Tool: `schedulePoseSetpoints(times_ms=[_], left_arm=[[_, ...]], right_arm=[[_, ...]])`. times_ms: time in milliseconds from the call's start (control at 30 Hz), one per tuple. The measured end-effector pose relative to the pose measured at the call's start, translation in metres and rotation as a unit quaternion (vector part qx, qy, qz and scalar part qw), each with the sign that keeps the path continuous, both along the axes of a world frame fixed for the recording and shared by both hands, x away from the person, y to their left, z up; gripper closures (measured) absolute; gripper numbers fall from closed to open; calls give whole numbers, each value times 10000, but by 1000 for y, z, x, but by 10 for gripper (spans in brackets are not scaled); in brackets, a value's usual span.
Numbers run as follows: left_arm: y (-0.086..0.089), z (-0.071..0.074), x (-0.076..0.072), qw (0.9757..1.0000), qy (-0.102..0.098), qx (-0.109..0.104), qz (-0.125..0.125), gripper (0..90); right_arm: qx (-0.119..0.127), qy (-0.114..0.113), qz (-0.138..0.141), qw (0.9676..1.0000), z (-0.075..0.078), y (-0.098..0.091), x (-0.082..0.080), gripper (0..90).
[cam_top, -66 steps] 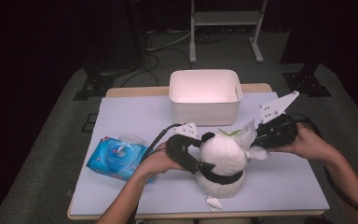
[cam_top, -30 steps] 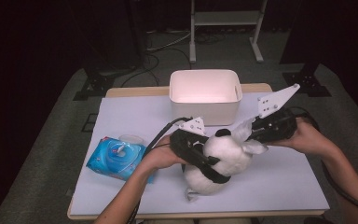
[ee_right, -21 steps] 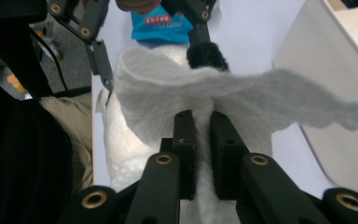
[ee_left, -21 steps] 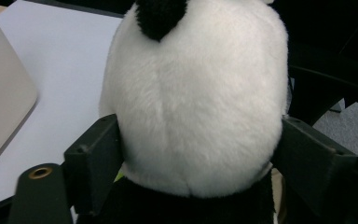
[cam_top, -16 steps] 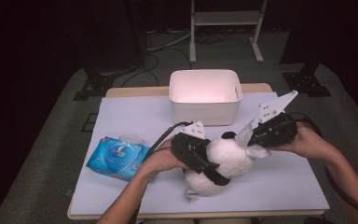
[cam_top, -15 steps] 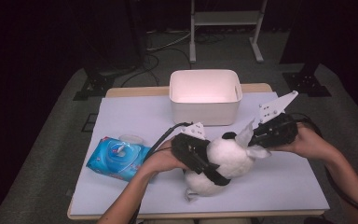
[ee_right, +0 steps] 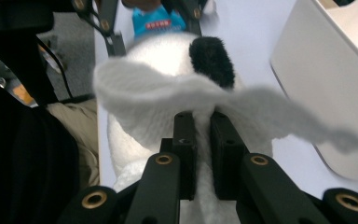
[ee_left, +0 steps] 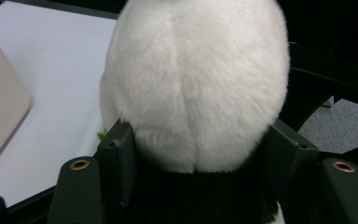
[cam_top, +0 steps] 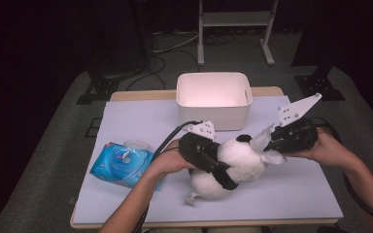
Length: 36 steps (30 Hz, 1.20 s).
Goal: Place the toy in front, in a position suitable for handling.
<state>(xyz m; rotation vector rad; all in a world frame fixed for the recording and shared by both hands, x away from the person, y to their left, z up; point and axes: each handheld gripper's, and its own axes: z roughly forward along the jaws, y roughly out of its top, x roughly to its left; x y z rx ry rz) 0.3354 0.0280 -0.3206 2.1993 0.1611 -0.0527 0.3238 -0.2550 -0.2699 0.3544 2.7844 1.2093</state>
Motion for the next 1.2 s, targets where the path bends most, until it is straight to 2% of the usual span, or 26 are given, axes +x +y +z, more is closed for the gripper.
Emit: schedulePoseSetpoints(times_ms=[100,200,300,400,467,500,533,633,733,767,833,967,1033,1200], left_arm=[[2,2,-1,10000,-52,45,41,359],[-3,-7,-3,9993,-38,371,-7,355],[-6,-13,-3,9992,-8,405,-35,343],[-11,-11,-5,9984,-118,534,-116,336],[-17,-12,-7,9981,-132,585,-169,334],[-21,-12,-7,9976,-166,637,-207,333],[-25,-13,-8,9971,-193,697,-230,332],[-34,-16,-9,9958,-227,842,-290,331],[-37,-19,-9,9943,-271,991,-300,308],[-37,-19,-9,9943,-271,991,-300,311],[-37,-20,-8,9945,-271,958,-325,316],[-38,-18,-9,9938,-335,1010,-315,299],[-38,-17,-11,9930,-436,1058,-304,278],[-32,-13,-14,9936,-444,1023,-196,255]], right_arm=[[-92,89,-12,9999,-9,0,1,812],[-233,227,0,9995,-24,1,3,809],[-311,286,16,9991,-36,3,3,810],[-243,296,8,9993,-35,1,2,810],[-69,255,80,9996,-28,1,1,809],[-64,225,93,9997,-25,4,0,809],[-165,133,127,9997,-22,8,0,809],[-306,176,228,9991,-22,21,1,809],[-542,231,254,9979,-30,27,2,809],[-542,231,254,9979,-30,27,2,809],[-787,299,126,9964,-42,22,4,808],[-575,429,61,9974,-50,11,7,807],[-570,433,36,9974,-53,9,8,808],[-520,442,-7,9977,-55,6,9,807]])
